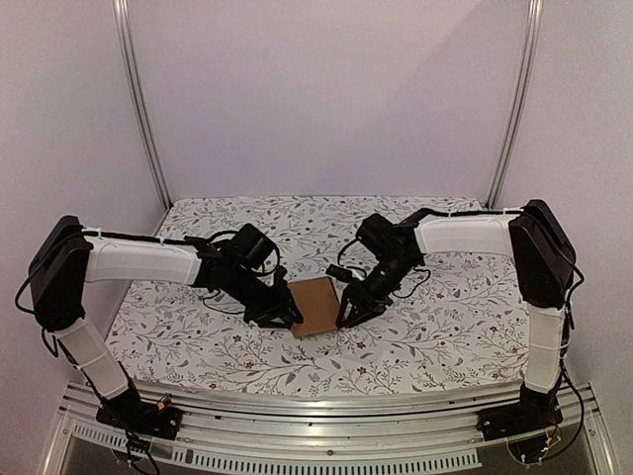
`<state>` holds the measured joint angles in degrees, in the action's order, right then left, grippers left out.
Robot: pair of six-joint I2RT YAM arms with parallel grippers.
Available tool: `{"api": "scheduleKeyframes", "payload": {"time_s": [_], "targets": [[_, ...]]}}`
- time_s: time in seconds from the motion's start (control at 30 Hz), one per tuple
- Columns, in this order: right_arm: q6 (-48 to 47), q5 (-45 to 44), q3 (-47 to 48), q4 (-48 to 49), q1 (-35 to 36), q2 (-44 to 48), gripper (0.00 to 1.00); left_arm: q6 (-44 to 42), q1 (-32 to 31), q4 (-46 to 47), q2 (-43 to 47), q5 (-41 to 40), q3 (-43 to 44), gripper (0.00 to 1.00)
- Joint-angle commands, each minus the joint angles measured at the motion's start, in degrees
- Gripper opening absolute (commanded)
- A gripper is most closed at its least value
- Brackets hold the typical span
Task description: Fold the paper box
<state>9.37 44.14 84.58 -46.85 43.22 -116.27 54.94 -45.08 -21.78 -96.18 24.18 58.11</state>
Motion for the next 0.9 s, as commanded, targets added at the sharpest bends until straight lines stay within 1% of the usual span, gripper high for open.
{"api": "scheduleKeyframes", "payload": {"time_s": [0.0, 0.2, 0.43, 0.6, 0.77, 0.87], "targets": [[1.04, 3.68, 1.08, 1.93, 0.21, -1.68, 0.4, 1.24, -1.52, 2.5, -1.75, 1.21, -1.05, 0.32], [1.16, 5.31, 0.39, 2.8, 0.2, -1.77, 0.34, 2.24, -1.8, 4.62, -1.78, 1.42, -2.22, 0.3], [2.33, 7.22, -0.02, 3.4, 0.16, -2.03, 0.27, 5.52, -1.92, 9.12, -0.35, 2.93, -4.45, 0.28], [3.8, 7.66, 0.05, 3.55, 0.08, -2.18, 0.22, 6.15, -2.12, 8.9, 1.71, 2.84, -4.43, 0.26], [4.4, 8.26, -0.02, 3.65, -0.64, -3.06, 0.15, 5.34, -2.12, 7.06, 1.85, 1.99, -3.84, 0.26], [4.67, 8.01, -0.43, 3.65, -1.38, -3.48, 0.13, 5.27, -2.12, 6.65, 2.01, 1.59, -3.92, 0.27]]}}
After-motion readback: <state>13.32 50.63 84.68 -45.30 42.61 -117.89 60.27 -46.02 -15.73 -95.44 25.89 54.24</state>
